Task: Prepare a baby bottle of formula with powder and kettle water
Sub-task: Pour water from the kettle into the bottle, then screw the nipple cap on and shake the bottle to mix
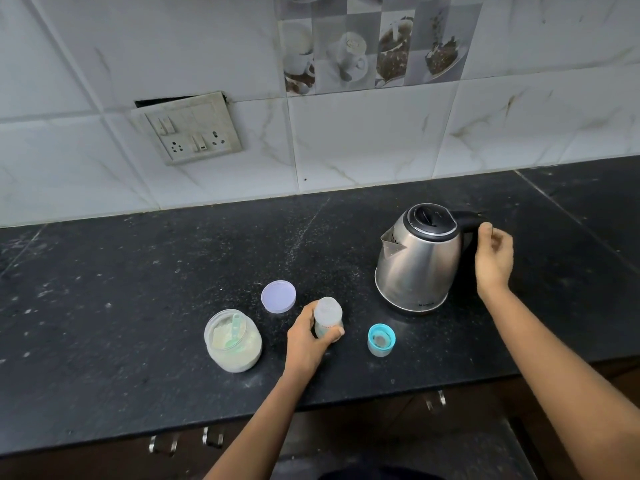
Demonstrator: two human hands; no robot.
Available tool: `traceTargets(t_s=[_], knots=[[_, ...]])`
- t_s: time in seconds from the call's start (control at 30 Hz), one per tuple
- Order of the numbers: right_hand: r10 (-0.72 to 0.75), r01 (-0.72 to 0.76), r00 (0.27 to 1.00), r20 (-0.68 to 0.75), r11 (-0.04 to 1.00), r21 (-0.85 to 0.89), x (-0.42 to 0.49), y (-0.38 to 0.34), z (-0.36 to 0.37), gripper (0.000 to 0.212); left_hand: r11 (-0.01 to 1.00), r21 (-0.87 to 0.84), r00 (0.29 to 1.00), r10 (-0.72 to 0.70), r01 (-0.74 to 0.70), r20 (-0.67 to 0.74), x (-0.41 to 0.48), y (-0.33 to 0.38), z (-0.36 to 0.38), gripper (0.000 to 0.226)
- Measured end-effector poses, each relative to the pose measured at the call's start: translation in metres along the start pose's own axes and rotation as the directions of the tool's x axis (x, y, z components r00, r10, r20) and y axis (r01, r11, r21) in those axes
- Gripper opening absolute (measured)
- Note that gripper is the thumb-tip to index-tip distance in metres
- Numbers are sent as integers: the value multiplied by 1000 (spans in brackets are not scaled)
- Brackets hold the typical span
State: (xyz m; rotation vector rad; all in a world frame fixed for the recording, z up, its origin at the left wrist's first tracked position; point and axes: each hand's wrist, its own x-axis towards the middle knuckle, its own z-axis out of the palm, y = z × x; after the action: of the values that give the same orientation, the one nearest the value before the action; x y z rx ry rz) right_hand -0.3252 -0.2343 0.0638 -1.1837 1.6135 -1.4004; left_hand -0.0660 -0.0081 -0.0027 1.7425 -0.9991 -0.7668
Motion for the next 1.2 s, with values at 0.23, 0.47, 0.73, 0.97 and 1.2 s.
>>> traceTargets(t_s=[0.23,0.47,0.73,0.97,1.2], knots=[[-259,298,925,276,949,-106,-131,50,-15,43,995,43,995,-85,88,-57,-11,-6,3,85],[-139,399,710,690,887,-232,-172,62,-16,80,991,130,983,-15,40,-185,-48,-9,22,64],[-102,349,688,719,915,-204,-183,53,1,52,988,156,999,-4,-2,33,-48,-5,42,51],[-11,233,683,730,951,-204,-186,48,2,53,974,198,978,69,-109,199,-35,1,60,51],[-39,14,729,683,999,43,-187,34,-1,46,982,171,984,43,-74,174,-34,1,63,50]])
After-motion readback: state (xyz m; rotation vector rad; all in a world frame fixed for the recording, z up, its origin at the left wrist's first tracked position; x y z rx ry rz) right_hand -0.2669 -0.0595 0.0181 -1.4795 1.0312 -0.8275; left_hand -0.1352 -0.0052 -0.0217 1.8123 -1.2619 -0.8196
